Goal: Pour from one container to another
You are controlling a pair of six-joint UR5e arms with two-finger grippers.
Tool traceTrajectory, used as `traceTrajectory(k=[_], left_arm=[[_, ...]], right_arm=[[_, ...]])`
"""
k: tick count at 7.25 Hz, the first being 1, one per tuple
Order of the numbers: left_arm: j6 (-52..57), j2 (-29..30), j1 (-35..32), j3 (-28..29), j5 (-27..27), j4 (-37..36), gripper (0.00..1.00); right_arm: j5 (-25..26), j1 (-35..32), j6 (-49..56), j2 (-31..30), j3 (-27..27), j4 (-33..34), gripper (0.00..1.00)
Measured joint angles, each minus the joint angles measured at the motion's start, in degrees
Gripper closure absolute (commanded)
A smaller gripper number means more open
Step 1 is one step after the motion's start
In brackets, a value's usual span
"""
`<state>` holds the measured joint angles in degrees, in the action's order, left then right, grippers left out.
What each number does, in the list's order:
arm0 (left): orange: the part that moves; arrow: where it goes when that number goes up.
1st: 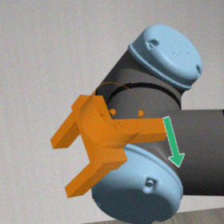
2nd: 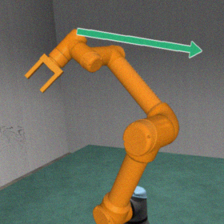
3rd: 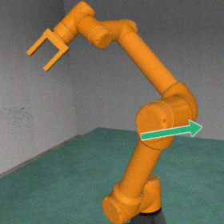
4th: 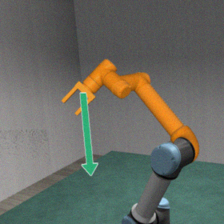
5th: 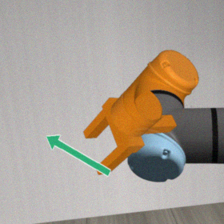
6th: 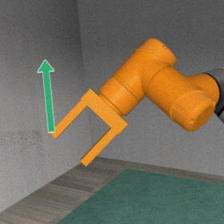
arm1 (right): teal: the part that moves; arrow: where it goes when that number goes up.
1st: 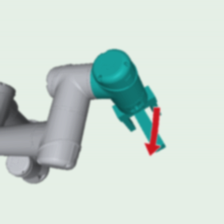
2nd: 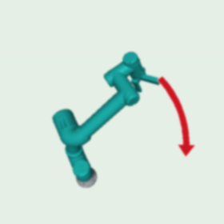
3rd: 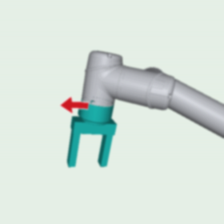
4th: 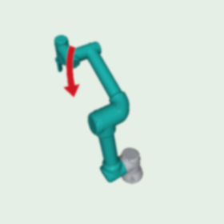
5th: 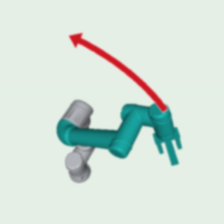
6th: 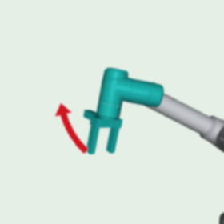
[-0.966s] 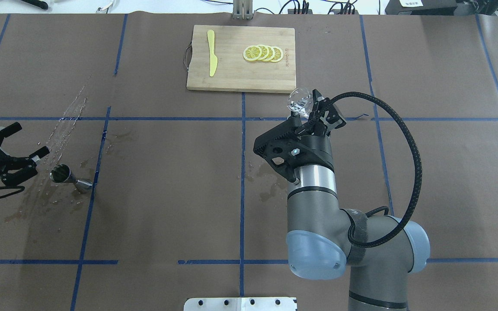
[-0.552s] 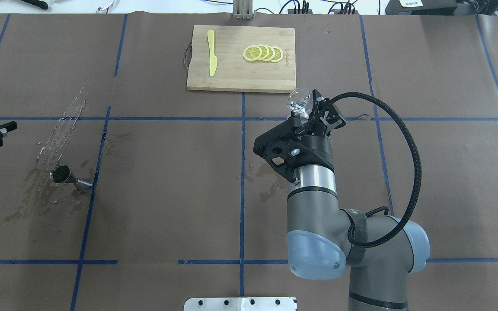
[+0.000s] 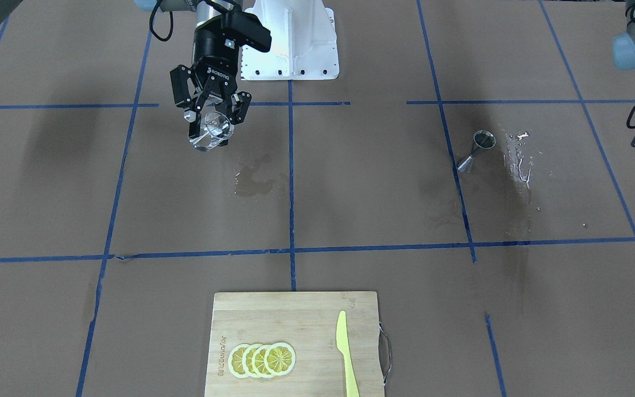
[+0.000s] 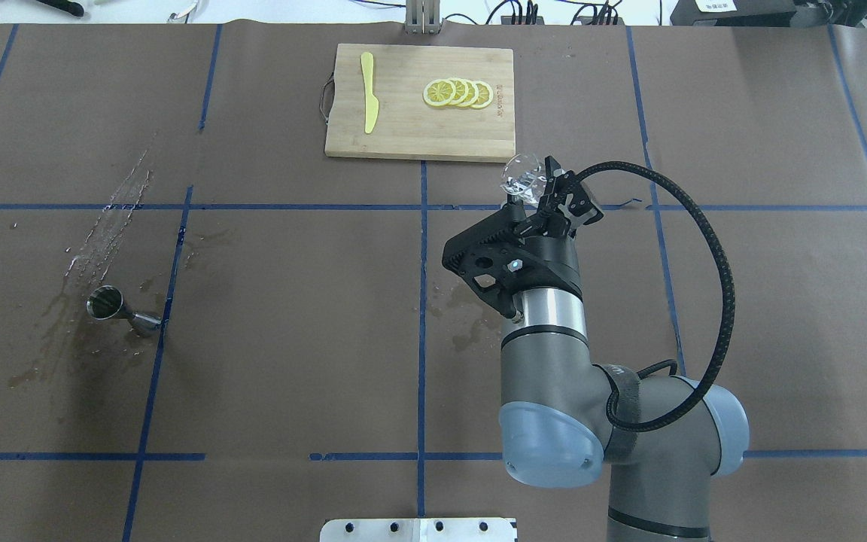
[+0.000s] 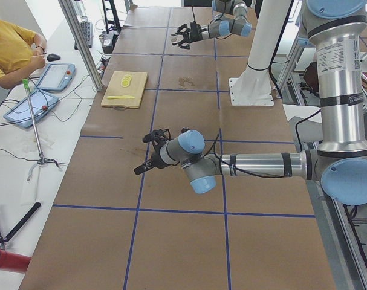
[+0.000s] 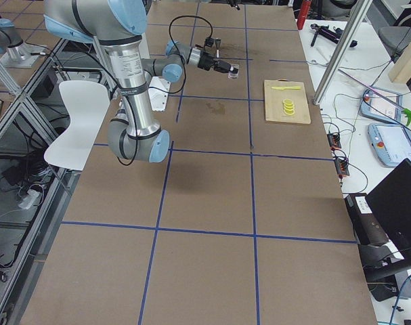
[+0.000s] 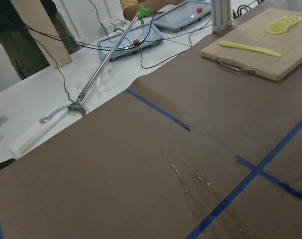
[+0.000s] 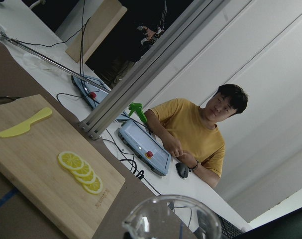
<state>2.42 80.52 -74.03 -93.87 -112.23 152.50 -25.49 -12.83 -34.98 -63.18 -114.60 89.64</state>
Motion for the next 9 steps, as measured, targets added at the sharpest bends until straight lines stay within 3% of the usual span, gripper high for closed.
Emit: traceTrajectory(k=[2,5,7,9], left_arm=[[5.9,0.1,-4.7,-0.4,-1.1,-6.2,0.00],[3.4,2.4,-8.7,1.6,-5.1,-17.5,0.00],[3.2,2.7,-10.3,2.2,-6.2,-31.0,0.00],[3.2,1.6,-12.9,2.0,-15.3,-43.5,0.00]], right_arm=[[0.0,0.0,0.0,0.0,0.0,0.0,1.00],[0.0,0.1,0.0,0.0,-0.1,0.0,1.00],[0.0,0.2,0.0,0.1,-0.1,-0.1,1.00],[0.0,0.2,0.0,0.2,-0.1,-0.1,1.00]])
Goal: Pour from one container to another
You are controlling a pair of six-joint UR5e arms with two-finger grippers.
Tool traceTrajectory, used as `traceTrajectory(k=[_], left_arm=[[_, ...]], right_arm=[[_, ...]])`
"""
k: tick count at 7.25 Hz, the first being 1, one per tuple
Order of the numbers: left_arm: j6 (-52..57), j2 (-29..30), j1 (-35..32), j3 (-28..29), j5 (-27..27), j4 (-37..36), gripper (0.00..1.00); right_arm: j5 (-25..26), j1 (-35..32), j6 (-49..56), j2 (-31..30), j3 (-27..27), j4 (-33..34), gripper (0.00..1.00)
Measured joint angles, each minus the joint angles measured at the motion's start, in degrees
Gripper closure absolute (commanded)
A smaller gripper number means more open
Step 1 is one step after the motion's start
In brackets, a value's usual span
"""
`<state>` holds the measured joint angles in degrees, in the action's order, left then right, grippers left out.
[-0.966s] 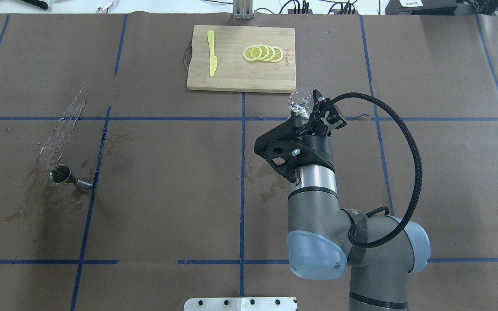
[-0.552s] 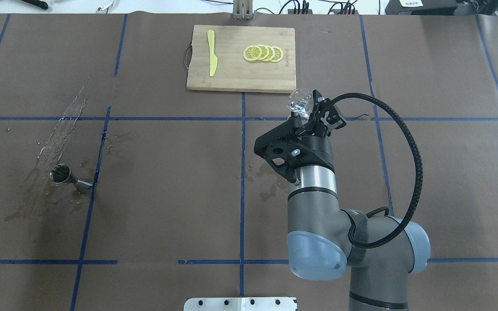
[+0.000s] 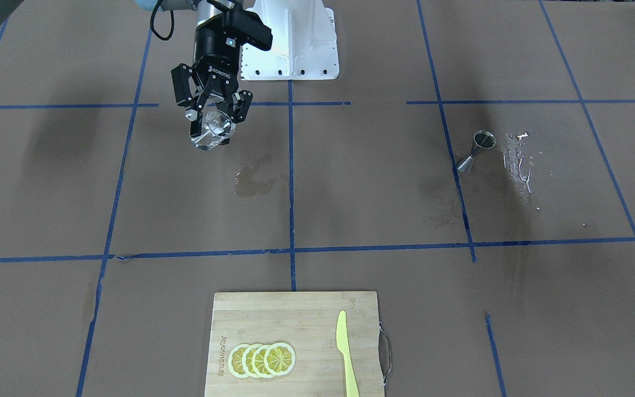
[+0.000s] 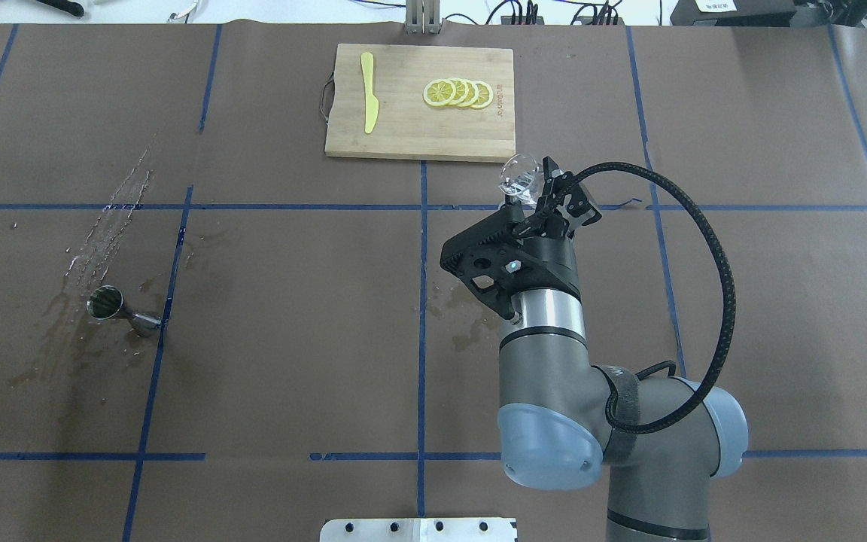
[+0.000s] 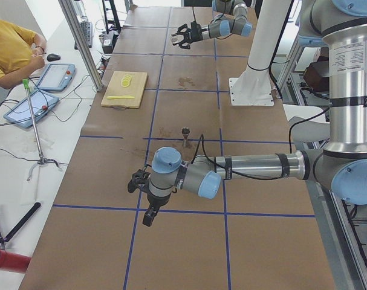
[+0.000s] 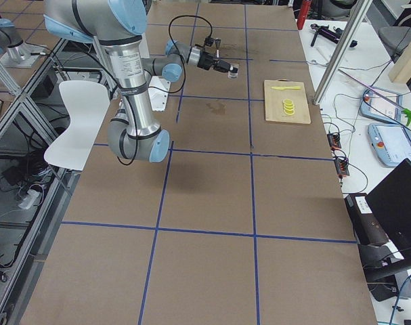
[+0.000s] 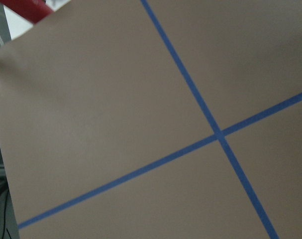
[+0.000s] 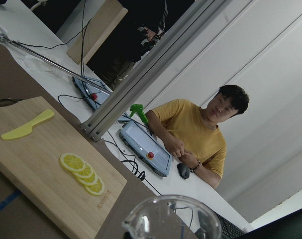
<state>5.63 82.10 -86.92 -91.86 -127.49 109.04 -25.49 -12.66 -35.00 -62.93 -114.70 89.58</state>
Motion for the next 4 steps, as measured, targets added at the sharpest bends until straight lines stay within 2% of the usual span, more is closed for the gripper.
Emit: traceTrajectory(k=[2,4], left_arm=[[-0.1,-2.9,-1.3,-2.0,-7.2,-3.1,0.00],[0.0,-3.9,-1.6,-4.1,-8.4,-3.3,0.00]], right_arm=[[-0.1,0.0,0.0,0.1,0.0,0.0,1.00],[-0.1,0.0,-0.1,0.1,0.1,0.0,1.00]])
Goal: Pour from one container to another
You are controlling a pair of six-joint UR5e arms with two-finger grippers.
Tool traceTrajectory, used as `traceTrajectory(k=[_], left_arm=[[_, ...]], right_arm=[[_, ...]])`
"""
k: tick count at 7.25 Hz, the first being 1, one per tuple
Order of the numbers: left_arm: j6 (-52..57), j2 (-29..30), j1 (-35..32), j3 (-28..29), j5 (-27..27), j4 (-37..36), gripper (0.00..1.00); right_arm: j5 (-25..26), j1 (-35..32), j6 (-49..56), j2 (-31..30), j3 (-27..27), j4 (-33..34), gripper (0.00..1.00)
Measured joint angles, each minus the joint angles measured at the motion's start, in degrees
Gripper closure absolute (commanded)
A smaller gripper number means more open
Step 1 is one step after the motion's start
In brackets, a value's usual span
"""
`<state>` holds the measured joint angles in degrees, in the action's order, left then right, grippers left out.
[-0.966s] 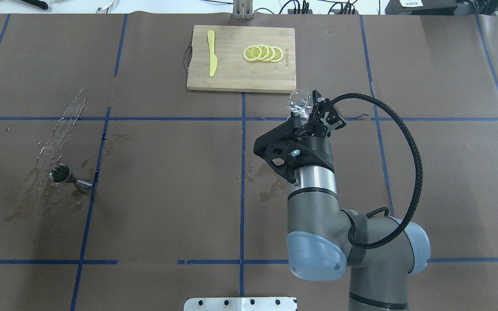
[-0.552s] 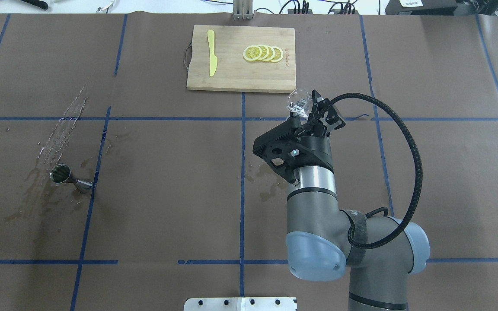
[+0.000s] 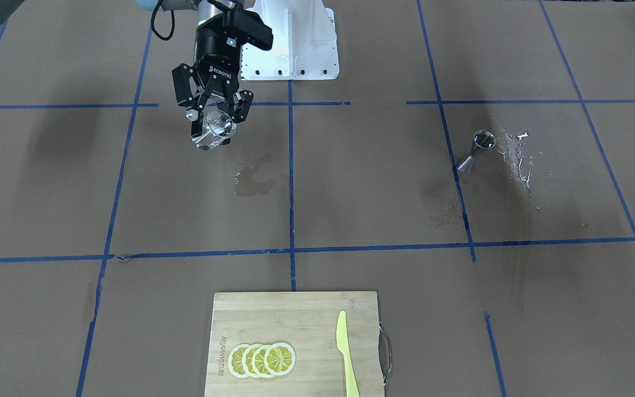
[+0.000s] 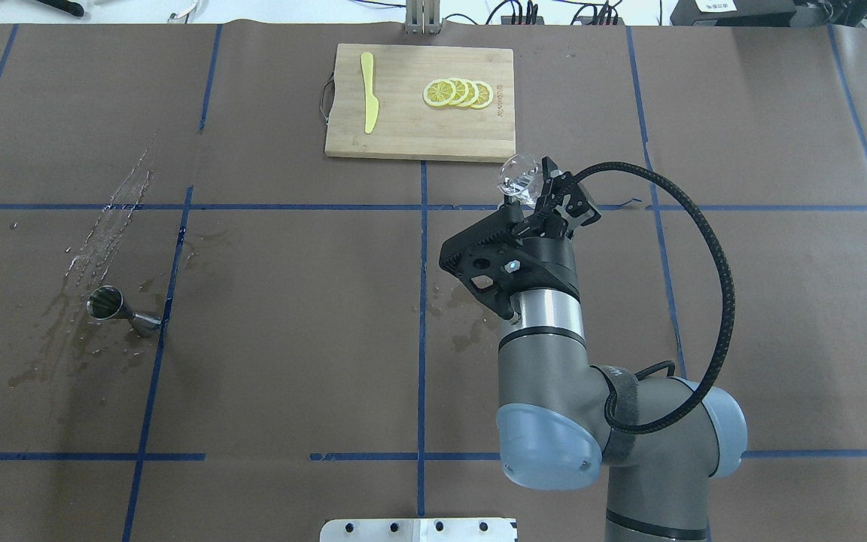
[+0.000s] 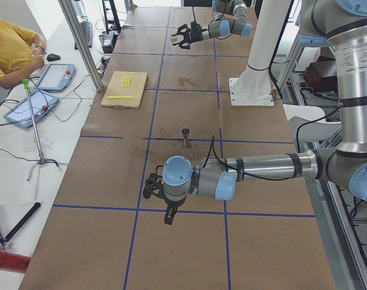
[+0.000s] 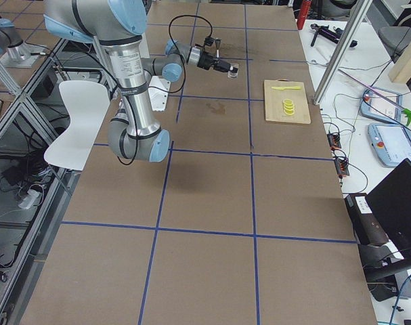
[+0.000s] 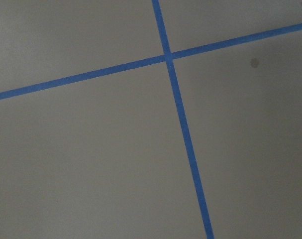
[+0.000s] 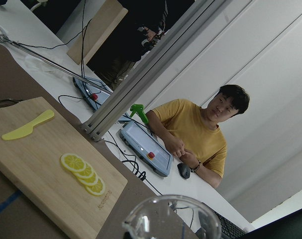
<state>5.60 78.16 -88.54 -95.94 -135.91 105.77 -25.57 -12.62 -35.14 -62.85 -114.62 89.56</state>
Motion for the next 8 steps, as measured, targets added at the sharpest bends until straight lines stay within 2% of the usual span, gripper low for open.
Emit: traceTrajectory(k=[3,4,6,8], left_arm=[[0.0,0.2,0.1,0.0,0.8,0.4,0.00],[0.0,0.5,0.1,0.3,2.6,0.3,0.00],[0.0,0.3,0.1,0.6,5.5,0.0,0.00],[0.0,0.0,0.1,0.5,5.7,0.1,0.00]], right_arm=[[0.0,0.0,-0.4,-0.1,0.0,-0.5,1.00],[-0.1,0.0,-0.3,-1.1,0.0,-3.4,1.00],[-0.4,-0.3,0.4,-5.9,0.2,-14.5,1.00],[-0.4,-0.5,0.1,-12.0,0.2,-22.9,1.00]])
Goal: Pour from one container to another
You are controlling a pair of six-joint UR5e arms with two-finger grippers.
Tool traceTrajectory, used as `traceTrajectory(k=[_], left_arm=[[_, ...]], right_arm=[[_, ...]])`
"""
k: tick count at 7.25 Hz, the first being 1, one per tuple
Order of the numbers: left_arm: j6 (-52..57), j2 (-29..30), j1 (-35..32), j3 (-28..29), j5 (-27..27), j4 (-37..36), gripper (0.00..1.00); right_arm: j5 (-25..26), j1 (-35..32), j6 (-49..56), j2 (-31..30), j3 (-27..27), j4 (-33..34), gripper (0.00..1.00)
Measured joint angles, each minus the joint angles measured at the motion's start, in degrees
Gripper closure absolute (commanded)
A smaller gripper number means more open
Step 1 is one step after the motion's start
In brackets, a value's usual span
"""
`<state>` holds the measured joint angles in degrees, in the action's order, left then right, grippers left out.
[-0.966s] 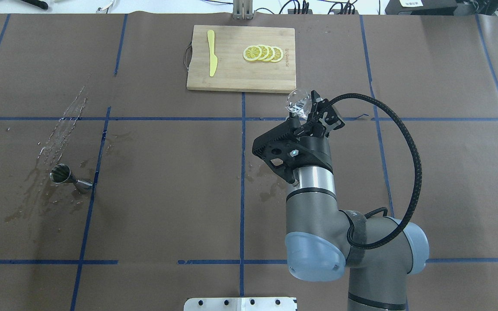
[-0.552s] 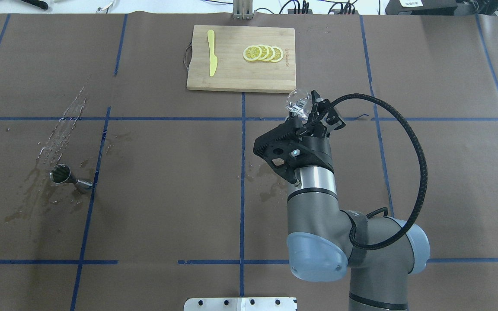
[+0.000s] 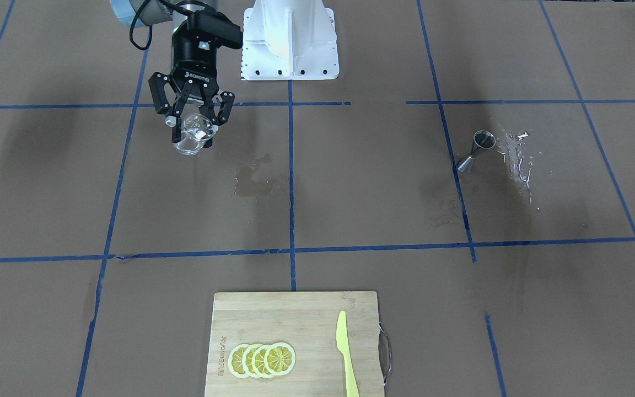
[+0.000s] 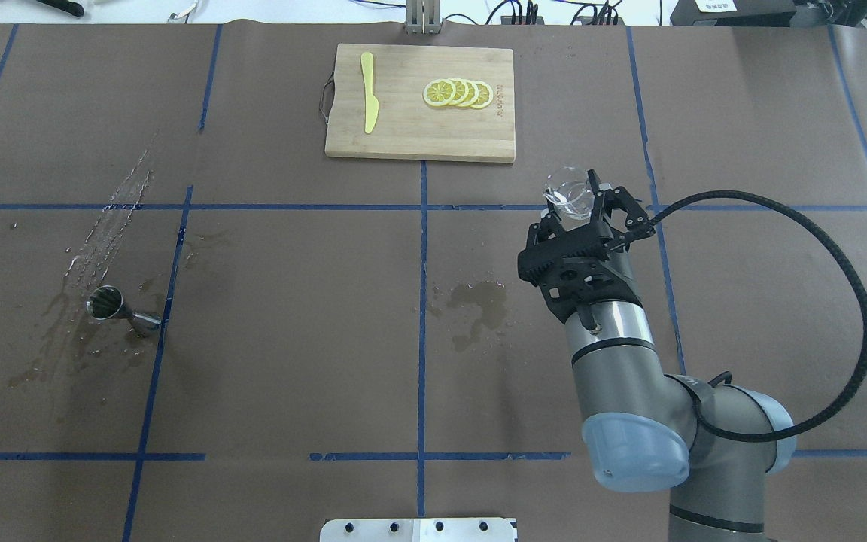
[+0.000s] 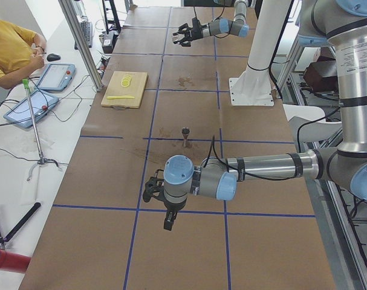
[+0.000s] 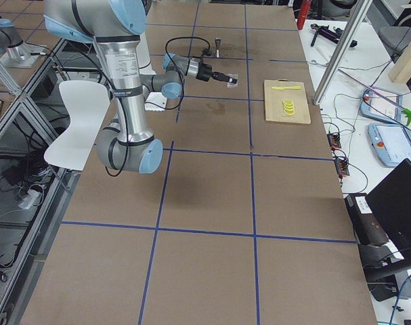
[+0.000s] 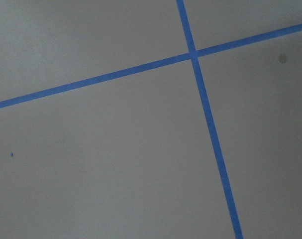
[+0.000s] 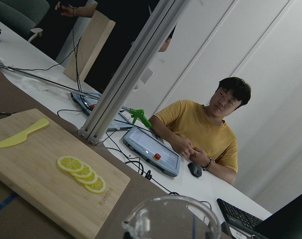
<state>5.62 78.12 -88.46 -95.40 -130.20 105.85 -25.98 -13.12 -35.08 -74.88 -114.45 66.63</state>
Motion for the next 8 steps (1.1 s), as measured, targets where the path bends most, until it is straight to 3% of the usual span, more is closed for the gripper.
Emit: traceTrajectory(k=[3,6,8], left_arm=[[0.0,-0.2,-0.1,-0.1,0.0,0.3,0.00],[0.0,-0.2,-0.1,-0.1,0.0,0.4,0.00],[0.0,-0.2,-0.1,-0.1,-0.1,0.4,0.00]], right_arm=[[0.1,0.0,-2.7,-11.4,2.3,-17.2,1.00],[-0.2,0.1,-8.4,-15.1,15.5,-36.8,1.00],[-1.4,0.3,-13.5,-16.0,20.7,-42.2,1.00]])
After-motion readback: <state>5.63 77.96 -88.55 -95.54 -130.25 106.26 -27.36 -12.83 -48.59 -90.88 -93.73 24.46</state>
